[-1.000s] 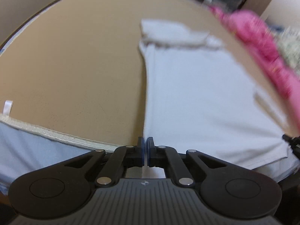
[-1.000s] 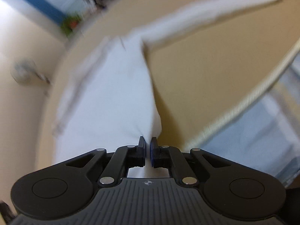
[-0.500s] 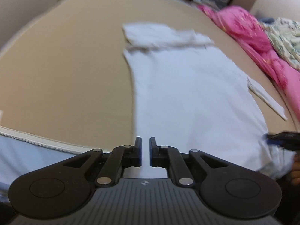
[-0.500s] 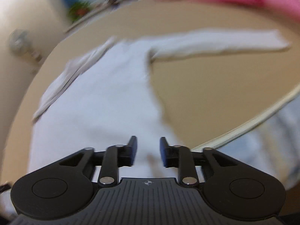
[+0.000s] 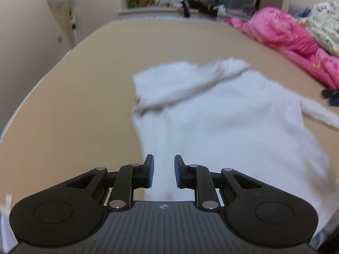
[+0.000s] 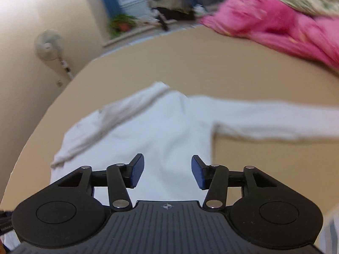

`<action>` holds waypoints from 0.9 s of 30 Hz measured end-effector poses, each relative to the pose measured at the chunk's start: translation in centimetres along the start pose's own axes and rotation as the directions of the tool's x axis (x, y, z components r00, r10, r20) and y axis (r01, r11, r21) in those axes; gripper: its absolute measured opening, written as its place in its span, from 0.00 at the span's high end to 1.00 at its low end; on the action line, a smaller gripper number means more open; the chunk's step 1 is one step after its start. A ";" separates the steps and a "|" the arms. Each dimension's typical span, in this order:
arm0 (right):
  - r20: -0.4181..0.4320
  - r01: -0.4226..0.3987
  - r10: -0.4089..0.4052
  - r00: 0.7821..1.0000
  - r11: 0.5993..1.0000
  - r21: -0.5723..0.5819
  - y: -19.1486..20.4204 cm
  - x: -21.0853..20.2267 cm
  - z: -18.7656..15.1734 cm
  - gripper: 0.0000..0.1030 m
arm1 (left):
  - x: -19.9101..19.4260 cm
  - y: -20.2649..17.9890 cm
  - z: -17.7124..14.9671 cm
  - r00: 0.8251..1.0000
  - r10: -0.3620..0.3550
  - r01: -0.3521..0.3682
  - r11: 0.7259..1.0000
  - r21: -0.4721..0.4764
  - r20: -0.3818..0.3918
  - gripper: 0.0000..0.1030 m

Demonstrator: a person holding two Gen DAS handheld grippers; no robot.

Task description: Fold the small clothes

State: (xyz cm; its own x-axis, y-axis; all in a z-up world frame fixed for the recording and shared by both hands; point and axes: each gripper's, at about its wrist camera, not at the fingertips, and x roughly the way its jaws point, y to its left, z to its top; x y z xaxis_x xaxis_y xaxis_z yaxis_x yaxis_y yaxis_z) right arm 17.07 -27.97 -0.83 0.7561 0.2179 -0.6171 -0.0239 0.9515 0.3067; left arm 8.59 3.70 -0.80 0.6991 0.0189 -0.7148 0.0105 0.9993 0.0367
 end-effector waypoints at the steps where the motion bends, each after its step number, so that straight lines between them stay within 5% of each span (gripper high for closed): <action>1: 0.012 -0.008 0.008 1.000 1.000 -0.026 0.2 1.2 0.5 0.49 | 0.9 -0.2 1.9 1.000 0.002 -0.002 1.000 0.005 0.015 0.78; 4: 0.059 0.046 -0.042 0.997 0.998 -0.053 -0.6 3.0 -0.3 0.52 | 2.8 -3.4 6.0 0.997 0.020 -0.023 0.999 0.037 0.075 0.79; 6: 0.004 0.094 -0.094 0.996 0.996 -0.001 -1.7 4.8 -0.3 0.52 | 4.0 -5.7 8.4 0.995 0.016 -0.022 0.998 0.057 0.101 0.79; 8: -0.017 0.056 -0.055 0.998 0.996 0.062 -2.9 5.2 0.2 0.55 | 6.9 -8.4 11.8 0.992 0.018 -0.026 0.997 0.066 0.126 0.78; 12: -0.020 0.130 -0.129 0.991 0.990 0.057 -4.7 5.3 1.1 0.57 | 12.6 -13.5 16.8 0.992 -0.014 0.006 0.998 0.059 0.125 0.79; 15: -0.038 0.152 -0.149 0.988 0.980 0.126 -6.8 5.8 2.1 0.71 | 17.2 -17.2 19.7 0.994 -0.025 0.016 0.996 0.083 0.106 0.77; 16: -0.045 0.153 -0.148 0.988 0.976 0.153 -7.5 5.9 2.4 0.72 | 18.9 -18.7 20.5 0.995 -0.025 0.015 0.995 0.098 0.095 0.73; 19: -0.057 0.145 -0.137 0.989 0.972 0.187 -8.5 6.1 2.9 0.72 | 23.9 -22.0 22.0 0.999 -0.004 -0.003 0.988 0.153 0.044 0.37; 22: -0.063 0.125 -0.114 0.991 0.973 0.196 -8.9 6.5 3.2 0.71 | 28.3 -24.6 22.2 0.999 0.054 -0.053 0.977 0.205 0.000 0.34; 24: -0.075 0.116 -0.103 0.992 0.975 0.192 -8.9 6.6 3.2 0.71 | 30.9 -25.7 22.3 0.996 0.085 -0.077 0.968 0.240 -0.023 0.38; 25: -0.080 0.114 -0.101 0.992 0.975 0.190 -9.1 6.4 3.2 0.71 | 31.7 -25.8 22.3 0.994 0.109 -0.100 0.961 0.258 -0.020 0.57; 26: -0.085 0.115 -0.101 0.991 0.975 0.188 -9.1 6.5 3.2 0.71 | 32.7 -25.9 22.5 0.987 0.160 -0.147 0.948 0.283 -0.023 0.93; 27: -0.094 0.118 -0.102 0.990 0.976 0.182 -9.1 6.7 3.1 0.71 | 32.6 -24.8 21.9 0.981 0.190 -0.172 0.942 0.290 -0.036 0.98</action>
State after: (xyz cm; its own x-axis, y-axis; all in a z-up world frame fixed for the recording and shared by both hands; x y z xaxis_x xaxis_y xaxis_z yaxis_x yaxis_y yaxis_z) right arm 24.34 -35.84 -5.52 0.6899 0.1391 -0.7104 0.1850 0.9149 0.3588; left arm 46.76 -21.17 -9.72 0.6622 0.2097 -0.7194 0.0969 0.9280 0.3597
